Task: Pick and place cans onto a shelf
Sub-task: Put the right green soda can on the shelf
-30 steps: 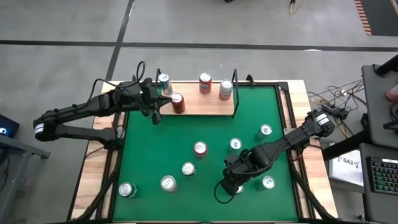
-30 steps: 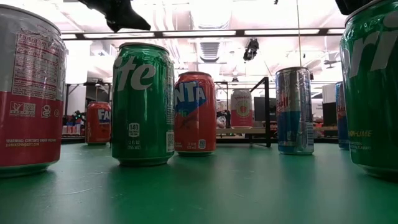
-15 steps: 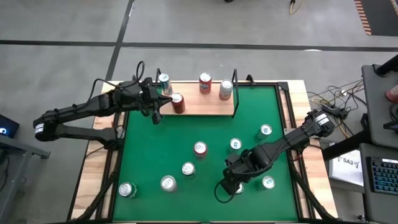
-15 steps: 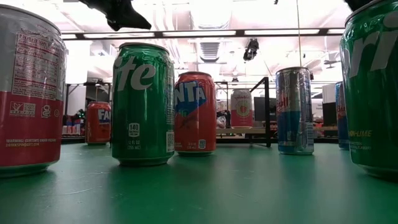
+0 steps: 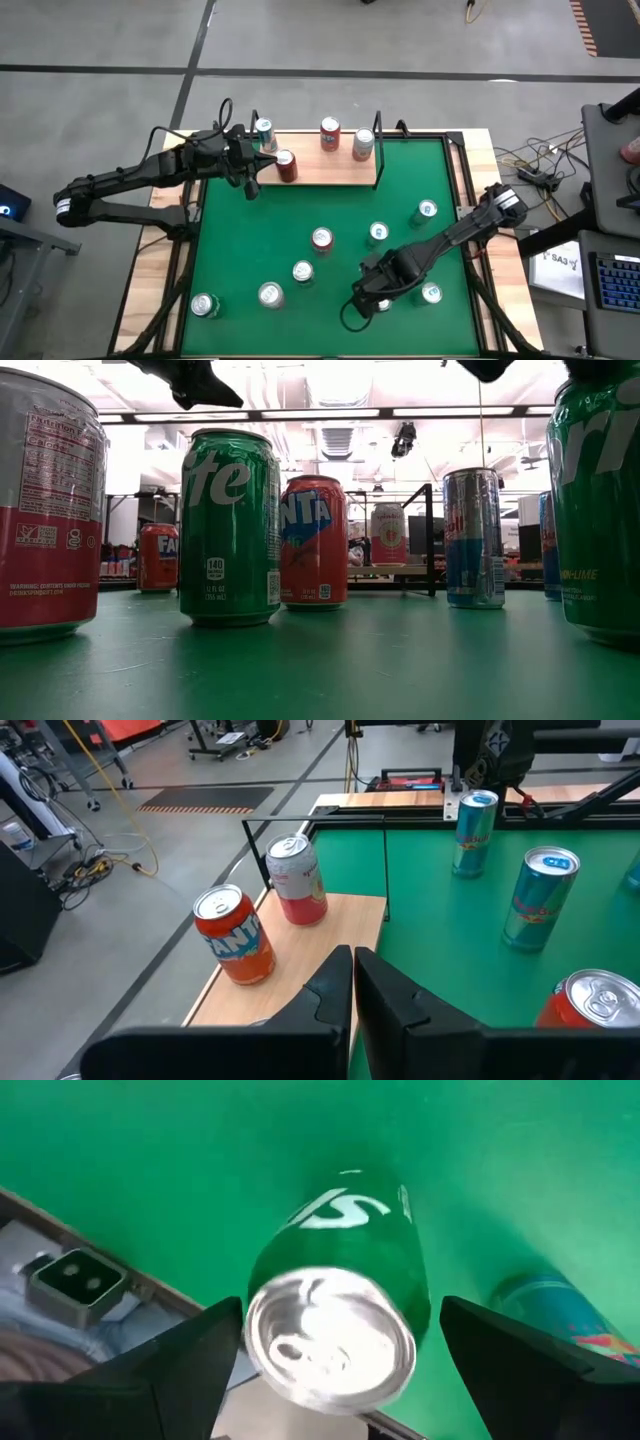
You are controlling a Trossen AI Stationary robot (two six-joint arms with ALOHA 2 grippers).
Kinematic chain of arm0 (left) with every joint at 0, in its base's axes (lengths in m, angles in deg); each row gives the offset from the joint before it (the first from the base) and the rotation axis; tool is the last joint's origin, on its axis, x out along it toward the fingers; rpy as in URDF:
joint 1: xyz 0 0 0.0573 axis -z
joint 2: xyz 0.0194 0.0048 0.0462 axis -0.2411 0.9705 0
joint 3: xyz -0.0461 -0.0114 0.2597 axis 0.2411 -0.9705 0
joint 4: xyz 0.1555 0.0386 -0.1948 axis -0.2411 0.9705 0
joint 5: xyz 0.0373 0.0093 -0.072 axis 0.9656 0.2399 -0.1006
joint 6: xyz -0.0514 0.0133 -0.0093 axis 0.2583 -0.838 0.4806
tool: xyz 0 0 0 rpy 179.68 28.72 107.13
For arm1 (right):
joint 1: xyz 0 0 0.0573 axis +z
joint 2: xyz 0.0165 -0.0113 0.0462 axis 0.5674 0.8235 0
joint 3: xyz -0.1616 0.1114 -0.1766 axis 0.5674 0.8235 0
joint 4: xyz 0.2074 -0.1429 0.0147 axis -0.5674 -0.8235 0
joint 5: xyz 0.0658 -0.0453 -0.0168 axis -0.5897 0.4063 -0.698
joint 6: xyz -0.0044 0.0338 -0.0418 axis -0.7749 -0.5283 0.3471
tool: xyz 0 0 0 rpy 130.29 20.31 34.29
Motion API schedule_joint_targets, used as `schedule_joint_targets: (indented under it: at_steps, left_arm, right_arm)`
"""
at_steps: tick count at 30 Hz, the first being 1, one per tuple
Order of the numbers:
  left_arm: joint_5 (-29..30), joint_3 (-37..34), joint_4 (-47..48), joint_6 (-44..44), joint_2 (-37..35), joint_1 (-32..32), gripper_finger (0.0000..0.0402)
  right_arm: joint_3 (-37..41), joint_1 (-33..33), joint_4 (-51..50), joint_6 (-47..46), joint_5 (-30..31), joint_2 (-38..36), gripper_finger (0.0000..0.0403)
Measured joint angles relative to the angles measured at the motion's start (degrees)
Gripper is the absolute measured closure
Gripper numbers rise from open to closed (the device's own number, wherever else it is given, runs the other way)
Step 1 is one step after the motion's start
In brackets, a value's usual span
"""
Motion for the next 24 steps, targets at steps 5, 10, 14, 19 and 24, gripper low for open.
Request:
schedule_joint_targets:
  at_steps: [5,10,14,19,24]
  left_arm:
    - [0.0,0.0,0.0,0.0,0.0,0.0,0.0402]
    - [0.0,0.0,-0.1,0.0,0.0,0.0,0.0402]
    - [0.0,0.0,-0.5,0.0,0.0,0.0,0.0402]
    - [-0.1,0.0,-0.5,0.0,0.0,0.0,0.0402]
    - [-0.2,0.0,-0.5,0.0,0.0,0.0,0.0402]
  right_arm:
    - [0.0,0.2,0.6,-0.1,0.0,1.8,0.0070]
    - [-0.1,0.4,0.9,-0.1,-0.1,3.5,0.0073]
    - [-0.2,0.4,1.1,0.0,0.0,3.9,0.0075]
    - [-0.1,0.4,1.7,0.3,1.5,4.0,0.0076]
    - [-0.1,0.4,1.7,1.4,1.7,4.0,0.0078]
